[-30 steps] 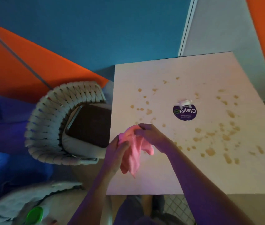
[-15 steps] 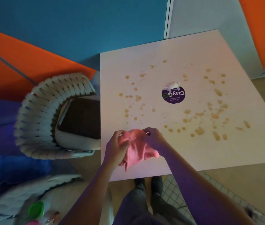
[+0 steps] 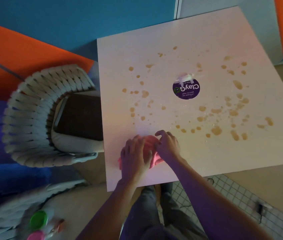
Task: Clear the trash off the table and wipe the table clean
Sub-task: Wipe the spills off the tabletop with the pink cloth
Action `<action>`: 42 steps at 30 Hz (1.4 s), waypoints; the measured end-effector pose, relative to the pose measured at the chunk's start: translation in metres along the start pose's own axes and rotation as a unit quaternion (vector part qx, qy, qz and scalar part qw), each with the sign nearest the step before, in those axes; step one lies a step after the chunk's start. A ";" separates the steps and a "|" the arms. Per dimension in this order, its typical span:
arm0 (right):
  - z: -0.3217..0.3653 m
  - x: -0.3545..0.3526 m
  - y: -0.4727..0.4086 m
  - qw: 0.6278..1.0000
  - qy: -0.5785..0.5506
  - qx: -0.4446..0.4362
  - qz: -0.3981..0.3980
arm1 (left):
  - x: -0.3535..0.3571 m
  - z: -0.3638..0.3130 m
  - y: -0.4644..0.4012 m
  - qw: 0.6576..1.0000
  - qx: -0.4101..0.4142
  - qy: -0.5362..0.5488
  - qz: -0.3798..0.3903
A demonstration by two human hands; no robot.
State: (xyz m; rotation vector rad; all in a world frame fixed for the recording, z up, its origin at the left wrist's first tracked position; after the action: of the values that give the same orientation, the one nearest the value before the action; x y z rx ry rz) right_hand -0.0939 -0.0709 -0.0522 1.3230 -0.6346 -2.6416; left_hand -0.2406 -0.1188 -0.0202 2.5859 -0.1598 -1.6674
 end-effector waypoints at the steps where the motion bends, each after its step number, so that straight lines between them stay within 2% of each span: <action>1: -0.004 0.002 0.001 1.000 0.002 0.000 -0.011 | 0.010 -0.002 0.001 1.000 0.001 -0.021 0.015; 4: -0.016 0.000 0.008 0.998 -0.001 -0.008 -0.057 | 0.039 -0.002 0.006 0.993 0.007 -0.092 0.073; 7: -0.032 -0.013 0.015 0.988 0.013 -0.028 -0.151 | 0.056 0.004 0.008 0.986 0.032 -0.126 0.106; 12: -0.045 -0.031 0.011 0.960 0.066 -0.083 -0.258 | 0.062 0.014 0.008 0.983 0.052 -0.131 0.115; 17: -0.054 -0.026 -0.006 0.954 0.123 -0.143 -0.234 | 0.060 0.026 -0.002 0.985 0.074 -0.134 0.077; 27: -0.067 -0.026 -0.015 0.946 0.141 -0.144 -0.253 | 0.037 0.055 -0.073 0.993 -0.024 -0.107 -0.047; 36: -0.069 -0.024 -0.021 0.948 0.158 -0.128 -0.244 | 0.046 0.028 -0.129 0.993 -0.036 -0.098 -0.050; 42: -0.074 -0.021 -0.022 0.951 0.152 -0.133 -0.235 | 0.076 -0.045 -0.112 0.993 0.090 -0.068 -0.036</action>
State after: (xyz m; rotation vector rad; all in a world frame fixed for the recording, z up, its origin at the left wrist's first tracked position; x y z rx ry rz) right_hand -0.0208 -0.0687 -0.0853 1.9240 0.0923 -2.6287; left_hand -0.1621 -0.0170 -0.0821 2.6322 -0.2376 -1.9413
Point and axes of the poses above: each hand's wrist, its own y-axis away from the middle knuckle, its own x-axis out of the palm, z = x × y, the point moved 8 cm from there along -y, towards the middle knuckle, and after that the axes turned 5 degrees about y, right-handed, at the moved point
